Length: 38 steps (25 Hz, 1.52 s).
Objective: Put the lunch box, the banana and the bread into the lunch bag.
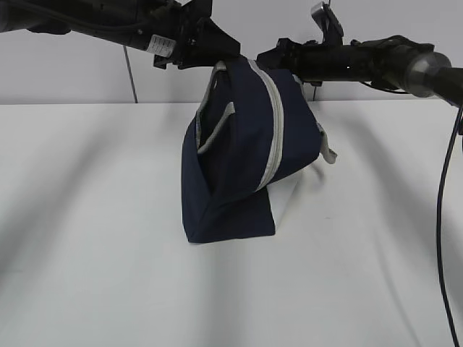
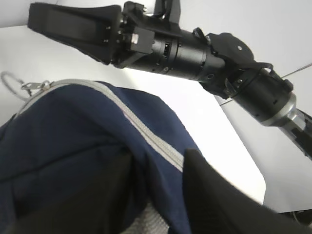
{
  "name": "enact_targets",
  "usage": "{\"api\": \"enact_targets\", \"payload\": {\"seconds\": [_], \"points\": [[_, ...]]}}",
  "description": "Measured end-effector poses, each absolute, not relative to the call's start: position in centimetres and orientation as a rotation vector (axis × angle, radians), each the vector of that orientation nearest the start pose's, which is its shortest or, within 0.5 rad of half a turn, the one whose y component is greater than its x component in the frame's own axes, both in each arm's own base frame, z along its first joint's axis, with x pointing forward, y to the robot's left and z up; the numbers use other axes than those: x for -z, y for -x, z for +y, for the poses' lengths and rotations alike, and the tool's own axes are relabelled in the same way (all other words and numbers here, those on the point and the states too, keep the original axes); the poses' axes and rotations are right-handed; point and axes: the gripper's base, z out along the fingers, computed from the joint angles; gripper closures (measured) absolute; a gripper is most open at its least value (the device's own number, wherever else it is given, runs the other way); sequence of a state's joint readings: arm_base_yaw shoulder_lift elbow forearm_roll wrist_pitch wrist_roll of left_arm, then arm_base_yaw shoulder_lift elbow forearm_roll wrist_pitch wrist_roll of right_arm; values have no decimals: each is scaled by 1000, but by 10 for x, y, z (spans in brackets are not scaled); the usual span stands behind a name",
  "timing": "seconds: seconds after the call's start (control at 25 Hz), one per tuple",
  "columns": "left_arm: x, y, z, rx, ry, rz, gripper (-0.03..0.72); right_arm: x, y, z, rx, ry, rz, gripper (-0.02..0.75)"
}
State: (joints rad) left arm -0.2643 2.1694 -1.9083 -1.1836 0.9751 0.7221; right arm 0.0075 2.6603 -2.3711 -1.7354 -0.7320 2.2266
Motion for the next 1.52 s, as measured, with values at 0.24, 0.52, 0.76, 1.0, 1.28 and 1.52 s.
{"api": "enact_targets", "payload": {"seconds": [0.24,0.52,0.76,1.0,1.28,1.52], "points": [[-277,-457,-181,1248,-496,2183,276,-199,-575,66,-899,257,1952,286],[-281,-459,-140,1070,-411,2343,263,-271,-544,69,-848,417,1877,278],[-307,-438,-119,816,-431,2495,274,-296,-498,69,-782,473,1910,280],[-333,-413,-107,689,-408,2617,293,-314,-440,81,-649,513,1918,281],[-372,-373,-123,541,-468,2587,318,-319,-375,106,-383,551,1882,280],[-381,-315,-139,481,-570,2612,319,-306,-334,114,-91,577,1859,281]]}}
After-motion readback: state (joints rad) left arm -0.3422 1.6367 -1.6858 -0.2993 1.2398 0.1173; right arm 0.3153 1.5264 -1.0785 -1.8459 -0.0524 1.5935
